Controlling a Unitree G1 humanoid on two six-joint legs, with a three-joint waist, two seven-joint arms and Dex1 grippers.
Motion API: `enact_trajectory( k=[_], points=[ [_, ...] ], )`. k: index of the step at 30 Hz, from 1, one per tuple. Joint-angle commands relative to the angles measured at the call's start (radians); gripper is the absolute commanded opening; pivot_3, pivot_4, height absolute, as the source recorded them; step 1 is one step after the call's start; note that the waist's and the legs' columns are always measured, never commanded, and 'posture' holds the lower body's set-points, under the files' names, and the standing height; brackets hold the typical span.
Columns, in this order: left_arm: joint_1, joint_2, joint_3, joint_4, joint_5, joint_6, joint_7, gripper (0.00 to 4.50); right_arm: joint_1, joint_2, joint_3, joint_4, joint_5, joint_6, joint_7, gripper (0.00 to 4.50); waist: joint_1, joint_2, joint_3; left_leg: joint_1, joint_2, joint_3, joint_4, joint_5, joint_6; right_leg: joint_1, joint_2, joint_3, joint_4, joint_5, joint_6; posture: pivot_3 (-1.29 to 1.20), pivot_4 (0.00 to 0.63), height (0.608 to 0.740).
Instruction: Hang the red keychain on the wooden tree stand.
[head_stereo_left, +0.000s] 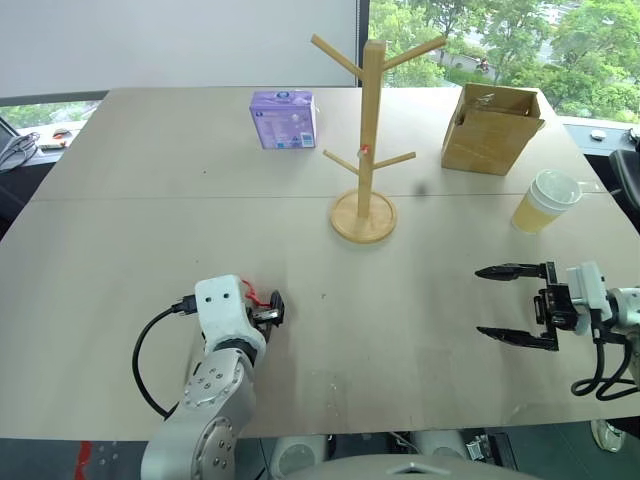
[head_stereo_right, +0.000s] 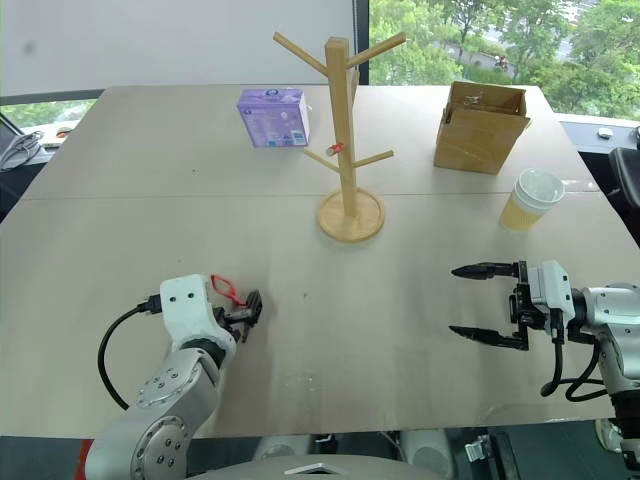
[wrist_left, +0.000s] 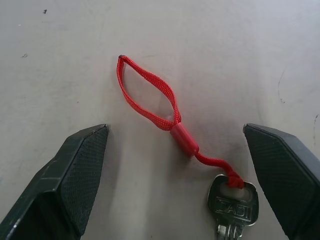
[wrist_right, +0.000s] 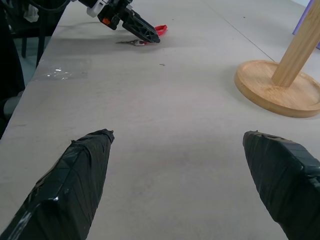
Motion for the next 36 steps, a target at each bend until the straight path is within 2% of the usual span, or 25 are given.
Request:
enact_trajectory(
  k=[1, 4, 7, 8, 12, 17, 23, 27, 29, 36],
  points=[
    [0.003, -0.009, 0.012, -0.013, 0.027, 0.032, 0.008, 4.50, -0.010, -0.014, -0.012, -0.025, 0.020, 0.001, 0.044, 4.47, 0.000, 0.000, 0.000, 0.000, 0.000, 0.000, 0.000, 0.000, 0.000, 0.000, 0.000, 0.000, 0.000, 0.000, 0.000, 0.00, 0.150, 0.740],
    [-0.010, -0.007, 0.024, -0.012, 0.041, 0.038, -0.001, 4.50, -0.011, -0.011, -0.010, -0.031, 0.018, 0.005, 0.039, 4.47, 0.000, 0.000, 0.000, 0.000, 0.000, 0.000, 0.000, 0.000, 0.000, 0.000, 0.000, 0.000, 0.000, 0.000, 0.000, 0.00, 0.150, 0.740],
    [-0.022, -0.006, 0.035, -0.009, 0.055, 0.039, -0.003, 3.72, -0.011, -0.011, -0.008, -0.036, 0.017, 0.010, 0.037, 4.50, 0.000, 0.000, 0.000, 0.000, 0.000, 0.000, 0.000, 0.000, 0.000, 0.000, 0.000, 0.000, 0.000, 0.000, 0.000, 0.00, 0.150, 0.740],
    [-0.025, -0.006, 0.037, -0.009, 0.061, 0.038, -0.003, 3.72, -0.011, -0.010, -0.008, -0.036, 0.016, 0.010, 0.037, 4.50, 0.000, 0.000, 0.000, 0.000, 0.000, 0.000, 0.000, 0.000, 0.000, 0.000, 0.000, 0.000, 0.000, 0.000, 0.000, 0.00, 0.150, 0.740],
    [-0.034, -0.007, 0.046, -0.010, 0.078, 0.040, -0.011, 2.44, -0.009, -0.007, -0.006, -0.039, 0.014, 0.010, 0.035, 4.50, 0.000, 0.000, 0.000, 0.000, 0.000, 0.000, 0.000, 0.000, 0.000, 0.000, 0.000, 0.000, 0.000, 0.000, 0.000, 0.00, 0.150, 0.740],
    [-0.037, -0.016, 0.042, -0.006, 0.097, 0.034, -0.019, 0.03, -0.013, -0.006, -0.005, -0.036, 0.012, 0.007, 0.036, 4.50, 0.000, 0.000, 0.000, 0.000, 0.000, 0.000, 0.000, 0.000, 0.000, 0.000, 0.000, 0.000, 0.000, 0.000, 0.000, 0.00, 0.150, 0.740],
    [-0.051, -0.032, 0.053, 0.005, 0.110, 0.012, -0.032, 0.03, -0.011, -0.003, -0.002, -0.033, 0.008, 0.003, 0.033, 4.50, 0.000, 0.000, 0.000, 0.000, 0.000, 0.000, 0.000, 0.000, 0.000, 0.000, 0.000, 0.000, 0.000, 0.000, 0.000, 0.00, 0.150, 0.740],
    [-0.073, -0.065, 0.078, 0.016, 0.063, -0.058, -0.086, 0.03, -0.016, 0.000, -0.011, -0.035, 0.018, 0.019, 0.014, 4.50, 0.000, 0.000, 0.000, 0.000, 0.000, 0.000, 0.000, 0.000, 0.000, 0.000, 0.000, 0.000, 0.000, 0.000, 0.000, 0.00, 0.150, 0.740],
    [-0.072, -0.060, 0.090, 0.026, 0.021, -0.157, -0.163, 0.03, -0.023, -0.008, -0.028, -0.060, 0.052, 0.078, -0.012, 4.50, 0.000, 0.000, 0.000, 0.000, 0.000, 0.000, 0.001, 0.000, 0.000, 0.000, 0.000, 0.000, 0.000, 0.000, 0.000, 0.00, 0.150, 0.740],
    [-0.040, 0.126, 0.075, 0.113, -0.050, -0.616, -0.525, 0.03, -0.038, -0.032, -0.124, -0.200, 0.196, 0.299, -0.130, 4.50, 0.000, 0.000, 0.000, -0.001, 0.000, 0.000, 0.000, 0.000, 0.000, 0.000, -0.001, 0.000, 0.000, 0.000, -0.001, 0.00, 0.150, 0.740]
  ],
)
